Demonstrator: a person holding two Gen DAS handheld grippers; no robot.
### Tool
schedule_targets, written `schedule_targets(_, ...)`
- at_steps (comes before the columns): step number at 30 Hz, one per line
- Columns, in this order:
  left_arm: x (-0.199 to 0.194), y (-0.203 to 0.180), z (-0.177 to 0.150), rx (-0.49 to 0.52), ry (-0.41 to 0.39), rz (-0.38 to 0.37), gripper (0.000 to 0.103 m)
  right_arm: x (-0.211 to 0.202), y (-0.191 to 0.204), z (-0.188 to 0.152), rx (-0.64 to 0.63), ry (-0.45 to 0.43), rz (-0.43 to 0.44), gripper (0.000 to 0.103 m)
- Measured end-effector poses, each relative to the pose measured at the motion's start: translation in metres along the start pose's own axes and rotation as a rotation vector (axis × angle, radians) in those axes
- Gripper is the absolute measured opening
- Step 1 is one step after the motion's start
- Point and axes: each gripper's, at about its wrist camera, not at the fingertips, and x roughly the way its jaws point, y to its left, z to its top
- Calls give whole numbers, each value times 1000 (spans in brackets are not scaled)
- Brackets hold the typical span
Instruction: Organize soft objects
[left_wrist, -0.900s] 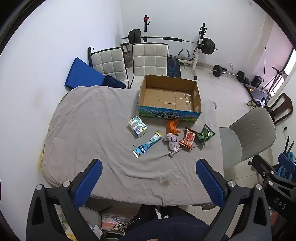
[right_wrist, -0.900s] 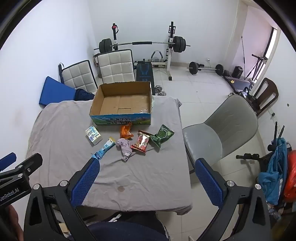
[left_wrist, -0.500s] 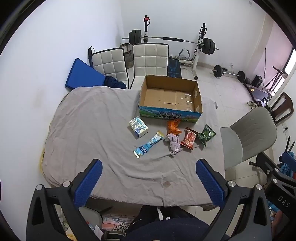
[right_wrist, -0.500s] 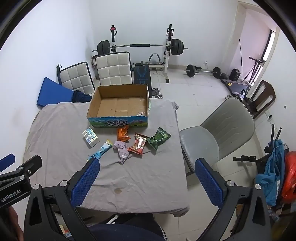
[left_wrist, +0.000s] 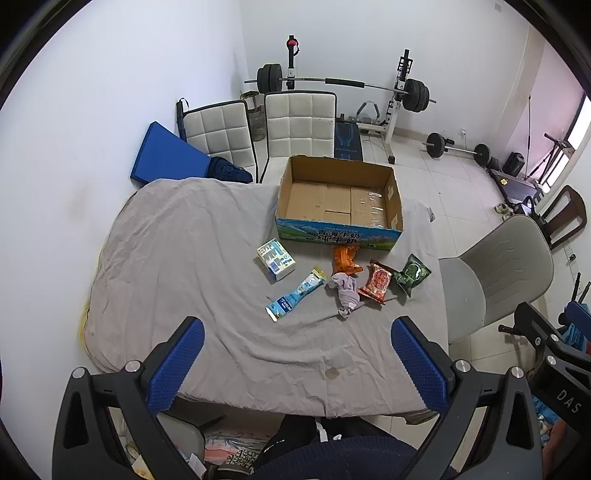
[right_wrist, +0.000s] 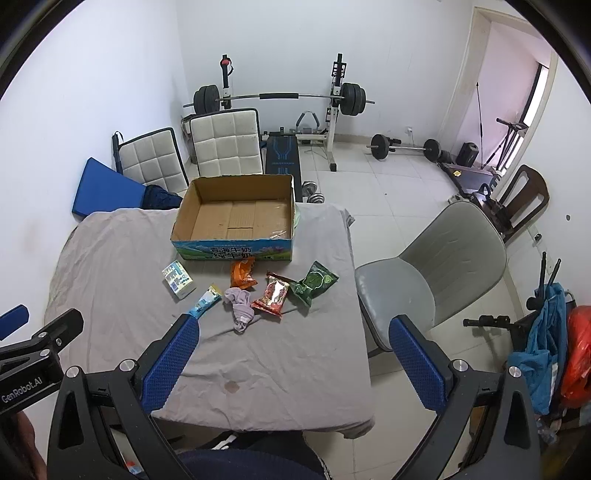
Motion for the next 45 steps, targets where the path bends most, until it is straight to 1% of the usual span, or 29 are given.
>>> schedule_targets(6, 2, -2, 4, 5, -1, 3, 103, 8, -3, 3, -1, -1, 3, 103)
schedule_targets(11, 0, -3, 5, 1, -2, 4, 103, 6, -2, 3, -5, -5, 2, 103)
schedule_targets(15, 1, -5, 12, 3, 2, 10, 103, 9, -1, 6, -14, -9, 1, 103)
schedule_targets(24, 0, -9, 16, 13, -14, 32, 103, 7, 3, 9, -24, -24, -2, 103)
schedule_targets(36, -2, -6, 11, 16, -32, 44, 103, 7, 7, 9, -33, -27, 12, 103)
schedule_targets(45, -4, -2, 11, 10, -38, 33, 103, 6, 7, 11, -25, -37, 12, 103)
